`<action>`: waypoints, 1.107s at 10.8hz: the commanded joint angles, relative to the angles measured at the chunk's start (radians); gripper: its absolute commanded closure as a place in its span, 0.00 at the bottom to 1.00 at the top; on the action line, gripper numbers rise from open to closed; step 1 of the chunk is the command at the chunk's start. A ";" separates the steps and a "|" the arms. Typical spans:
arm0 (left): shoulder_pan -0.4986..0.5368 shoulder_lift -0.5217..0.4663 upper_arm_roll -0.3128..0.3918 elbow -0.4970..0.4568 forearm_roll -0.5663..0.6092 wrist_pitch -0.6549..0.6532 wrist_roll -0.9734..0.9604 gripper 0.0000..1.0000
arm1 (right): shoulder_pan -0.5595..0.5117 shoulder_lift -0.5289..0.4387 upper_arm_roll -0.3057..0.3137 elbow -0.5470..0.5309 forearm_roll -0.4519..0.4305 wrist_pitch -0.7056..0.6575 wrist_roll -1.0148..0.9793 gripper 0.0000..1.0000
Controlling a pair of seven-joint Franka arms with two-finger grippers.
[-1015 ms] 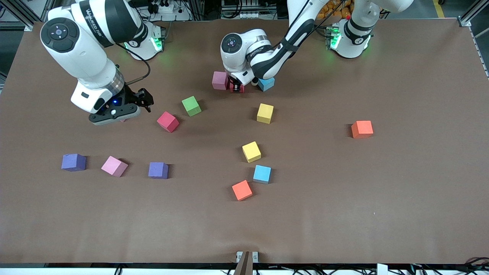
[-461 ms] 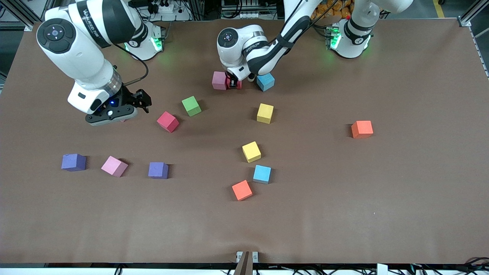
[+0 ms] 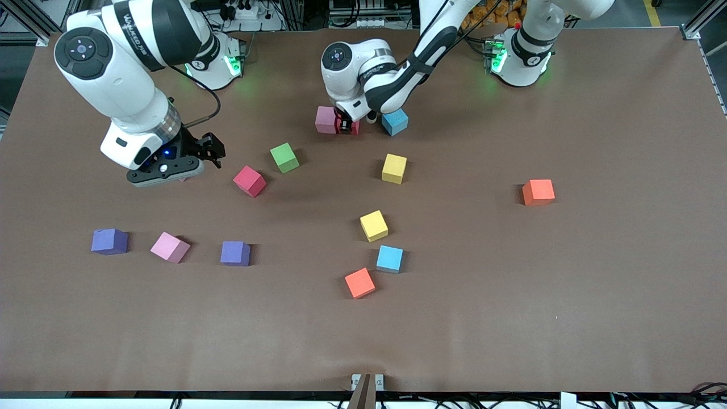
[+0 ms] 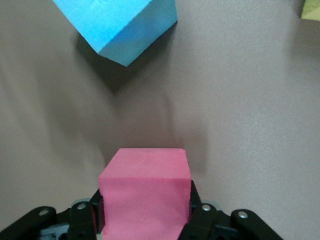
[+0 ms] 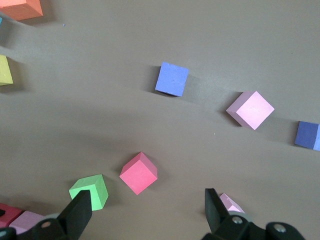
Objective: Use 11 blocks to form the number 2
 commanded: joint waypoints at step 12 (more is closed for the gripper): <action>-0.012 0.022 0.003 0.038 0.060 0.001 -0.021 0.00 | -0.013 -0.001 0.016 0.012 0.000 -0.014 0.012 0.00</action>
